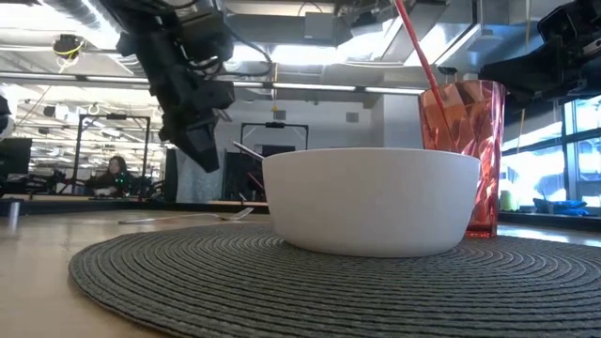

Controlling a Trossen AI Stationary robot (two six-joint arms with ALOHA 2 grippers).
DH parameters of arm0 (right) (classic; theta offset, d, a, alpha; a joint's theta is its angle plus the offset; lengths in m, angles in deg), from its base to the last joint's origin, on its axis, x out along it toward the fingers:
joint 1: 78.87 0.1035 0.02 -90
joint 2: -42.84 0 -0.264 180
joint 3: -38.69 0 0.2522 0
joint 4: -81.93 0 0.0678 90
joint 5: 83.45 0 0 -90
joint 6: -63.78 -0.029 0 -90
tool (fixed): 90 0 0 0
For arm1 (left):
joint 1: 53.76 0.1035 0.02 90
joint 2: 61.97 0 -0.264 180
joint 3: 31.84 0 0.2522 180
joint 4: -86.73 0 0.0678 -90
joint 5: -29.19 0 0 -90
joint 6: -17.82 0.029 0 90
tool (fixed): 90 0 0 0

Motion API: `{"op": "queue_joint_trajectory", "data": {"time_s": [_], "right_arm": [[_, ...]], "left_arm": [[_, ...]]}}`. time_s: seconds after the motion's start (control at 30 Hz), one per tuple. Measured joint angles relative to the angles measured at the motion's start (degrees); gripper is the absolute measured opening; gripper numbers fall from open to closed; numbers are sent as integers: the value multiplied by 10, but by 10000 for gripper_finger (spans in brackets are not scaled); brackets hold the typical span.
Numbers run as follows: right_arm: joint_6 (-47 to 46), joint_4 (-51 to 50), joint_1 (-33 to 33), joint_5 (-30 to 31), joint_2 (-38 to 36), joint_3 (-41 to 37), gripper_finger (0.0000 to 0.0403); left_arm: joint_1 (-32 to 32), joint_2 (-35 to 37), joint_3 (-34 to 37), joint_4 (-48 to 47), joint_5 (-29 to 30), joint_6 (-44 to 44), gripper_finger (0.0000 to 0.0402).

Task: Pick & Place Utensil
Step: Put the silver fork into the white bowl on the gray placemat

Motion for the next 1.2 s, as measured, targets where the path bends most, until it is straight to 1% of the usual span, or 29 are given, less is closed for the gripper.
{"op": "queue_joint_trajectory", "data": {"time_s": [0.2, 0.37, 0.6, 0.7, 0.83, 1.07, 1.2], "right_arm": [[0, 0, 0, 0, 0, 0, 23], [0, -1, 0, 0, 0, 0, 23], [0, -2, 0, 0, 0, 0, 23], [1, -2, 0, 0, 0, 0, 23], [2, -2, 0, 0, 0, 0, 23], [2, -3, 0, 0, 0, 0, 23], [2, -3, 0, 0, 0, 0, 23]], "left_arm": [[4, -18, -4, -7, -9, -37, 148], [13, -36, -4, -22, -27, -39, 172], [13, -77, -4, -12, -28, 0, 170], [12, -96, -4, -4, -46, 4, 170], [12, -121, -4, 9, -51, 10, 171], [12, -168, -7, 28, -42, 14, 160], [9, -180, -9, 26, -24, 17, 143]]}}
